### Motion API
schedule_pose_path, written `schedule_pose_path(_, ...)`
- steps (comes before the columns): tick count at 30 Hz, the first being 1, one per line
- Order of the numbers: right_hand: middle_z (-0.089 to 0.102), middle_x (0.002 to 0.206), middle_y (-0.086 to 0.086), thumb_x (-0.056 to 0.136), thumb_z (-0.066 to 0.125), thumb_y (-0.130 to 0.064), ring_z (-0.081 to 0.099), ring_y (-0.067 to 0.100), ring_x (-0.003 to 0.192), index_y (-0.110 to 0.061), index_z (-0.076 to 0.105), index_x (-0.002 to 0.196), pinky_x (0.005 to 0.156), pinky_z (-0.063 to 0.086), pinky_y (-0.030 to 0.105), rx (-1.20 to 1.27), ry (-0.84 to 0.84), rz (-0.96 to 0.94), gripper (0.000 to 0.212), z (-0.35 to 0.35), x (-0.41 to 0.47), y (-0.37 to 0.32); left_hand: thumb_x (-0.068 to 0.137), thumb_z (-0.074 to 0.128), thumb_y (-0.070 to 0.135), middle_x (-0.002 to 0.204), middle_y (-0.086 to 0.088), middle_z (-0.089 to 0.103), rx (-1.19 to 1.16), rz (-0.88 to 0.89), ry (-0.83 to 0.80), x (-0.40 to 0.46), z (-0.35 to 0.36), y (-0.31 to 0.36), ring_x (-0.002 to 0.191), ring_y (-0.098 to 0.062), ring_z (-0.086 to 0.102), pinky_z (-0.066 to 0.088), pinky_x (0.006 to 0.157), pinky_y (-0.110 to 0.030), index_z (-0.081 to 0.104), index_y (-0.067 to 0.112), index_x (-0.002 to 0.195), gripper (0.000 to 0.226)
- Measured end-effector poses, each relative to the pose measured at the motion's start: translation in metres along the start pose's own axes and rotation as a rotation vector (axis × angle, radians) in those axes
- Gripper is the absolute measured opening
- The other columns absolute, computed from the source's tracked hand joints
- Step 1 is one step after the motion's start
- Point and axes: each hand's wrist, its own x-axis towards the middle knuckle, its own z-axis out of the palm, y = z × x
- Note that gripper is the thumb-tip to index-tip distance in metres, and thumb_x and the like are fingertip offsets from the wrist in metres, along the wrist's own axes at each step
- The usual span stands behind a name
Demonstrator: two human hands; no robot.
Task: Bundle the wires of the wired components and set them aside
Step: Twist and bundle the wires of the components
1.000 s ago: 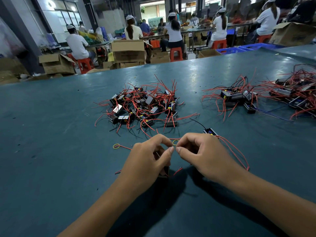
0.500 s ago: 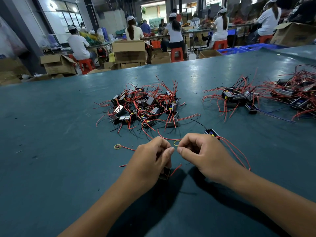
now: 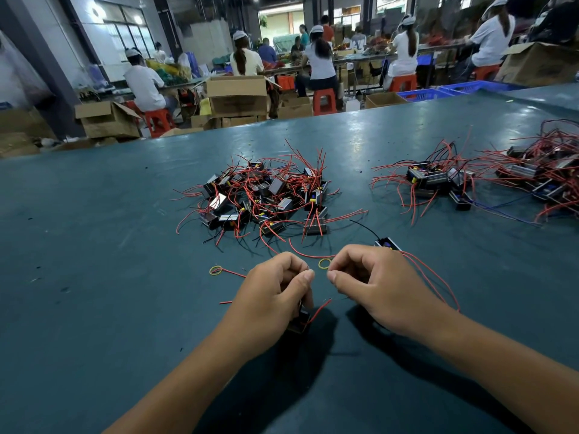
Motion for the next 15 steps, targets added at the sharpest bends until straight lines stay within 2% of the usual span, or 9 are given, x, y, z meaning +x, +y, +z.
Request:
schedule_pose_path(6, 0.062, 0.06, -0.006, 0.087, 0.069, -0.016, 0.05, 0.003, 0.053, -0.019, 0.065, 0.075, 0.054, 0.042, 0.018, -0.009, -0.007, 0.02, 0.013, 0.0003, -0.0001, -0.0037, 0.101, 0.055, 0.014, 0.062, -0.001, 0.067, -0.076, -0.024, 0.034, -0.0012, -0.0008, 0.0007, 0.047, -0.011, 0.049, 0.04, 0.048, -0.018, 0.058, 0.01, 0.087, 0.015)
schedule_pose_path(8, 0.062, 0.058, -0.005, 0.088, 0.069, -0.014, 0.052, 0.004, 0.05, -0.018, 0.065, 0.074, 0.052, 0.042, 0.017, 0.008, 0.006, 0.049, 0.015, 0.0003, -0.0007, -0.0045, 0.101, 0.056, 0.012, 0.063, -0.002, 0.068, -0.104, -0.037, 0.037, -0.0006, -0.0031, 0.0007, 0.048, -0.01, 0.05, 0.042, 0.05, -0.018, 0.058, 0.008, 0.089, 0.013)
schedule_pose_path(11, 0.067, 0.061, 0.0, 0.09, 0.067, -0.01, 0.064, 0.012, 0.049, -0.017, 0.065, 0.076, 0.05, 0.049, 0.02, 0.089, 0.034, 0.118, 0.016, -0.0001, -0.0005, -0.0065, 0.098, 0.058, 0.005, 0.073, -0.009, 0.073, -0.149, -0.075, -0.027, -0.0001, -0.0054, 0.0015, 0.054, -0.009, 0.054, 0.046, 0.056, -0.018, 0.059, 0.006, 0.095, 0.004)
schedule_pose_path(15, 0.069, 0.063, 0.003, 0.091, 0.066, -0.009, 0.067, 0.016, 0.05, -0.014, 0.066, 0.077, 0.048, 0.049, 0.019, 0.119, 0.05, 0.146, 0.015, 0.0018, -0.0007, -0.0079, 0.096, 0.06, 0.002, 0.078, -0.005, 0.075, -0.148, -0.057, -0.067, -0.0018, -0.0023, 0.0034, 0.061, -0.008, 0.06, 0.049, 0.06, -0.018, 0.061, 0.007, 0.095, 0.006)
